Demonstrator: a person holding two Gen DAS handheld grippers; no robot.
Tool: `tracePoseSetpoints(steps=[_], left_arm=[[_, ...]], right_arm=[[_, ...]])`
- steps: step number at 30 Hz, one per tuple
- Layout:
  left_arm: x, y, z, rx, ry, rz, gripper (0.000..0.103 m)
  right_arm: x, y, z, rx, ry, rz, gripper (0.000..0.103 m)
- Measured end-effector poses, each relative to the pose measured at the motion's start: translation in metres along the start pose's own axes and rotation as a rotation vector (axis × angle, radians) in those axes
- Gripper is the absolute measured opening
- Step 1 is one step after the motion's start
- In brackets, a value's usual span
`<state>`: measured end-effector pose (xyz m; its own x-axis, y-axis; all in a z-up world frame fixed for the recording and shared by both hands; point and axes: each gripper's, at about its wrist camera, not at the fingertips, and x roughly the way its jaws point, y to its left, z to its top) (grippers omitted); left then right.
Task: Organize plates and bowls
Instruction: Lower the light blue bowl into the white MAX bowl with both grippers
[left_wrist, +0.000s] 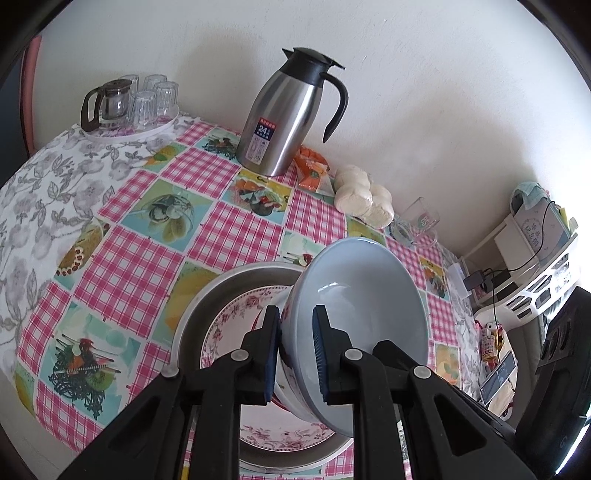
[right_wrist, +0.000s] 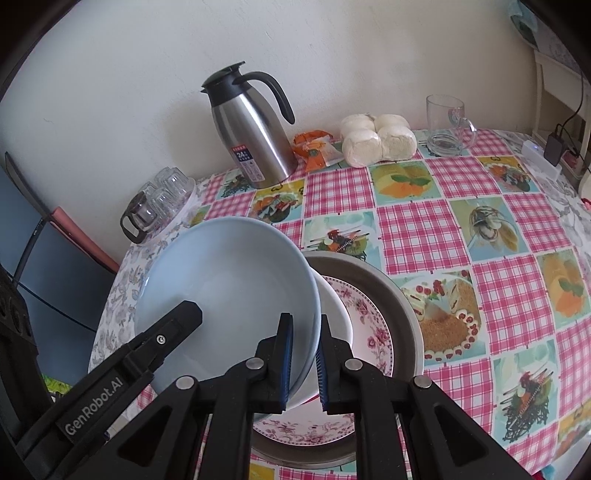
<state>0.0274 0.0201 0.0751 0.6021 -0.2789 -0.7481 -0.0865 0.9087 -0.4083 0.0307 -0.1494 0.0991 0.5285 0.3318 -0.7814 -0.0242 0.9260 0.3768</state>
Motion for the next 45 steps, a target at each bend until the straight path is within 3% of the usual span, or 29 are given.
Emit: tracePoseSetpoints(steps=[13, 24, 31, 45], left_arm=[[0.016, 0.004, -0.004, -0.024, 0.049, 0.013, 0.017], [0.015, 0.007, -0.003, -0.046, 0.044, 0.004, 0.017], [0.004, 0.008, 0.000, -0.029, 0.000, 0.020, 0.018], [0.009, 0.005, -0.002, -0.023, 0.016, 0.020, 0.018]], right_arm=[[0.017, -0.007, -0.002, 0.009, 0.041, -0.026, 0.015], [0.020, -0.007, -0.004, 0.006, 0.034, -0.026, 0.015], [0.018, -0.008, -0.003, 0.005, 0.024, -0.029, 0.016], [0.012, -0.017, 0.001, 0.033, 0.006, -0.009, 0.017]])
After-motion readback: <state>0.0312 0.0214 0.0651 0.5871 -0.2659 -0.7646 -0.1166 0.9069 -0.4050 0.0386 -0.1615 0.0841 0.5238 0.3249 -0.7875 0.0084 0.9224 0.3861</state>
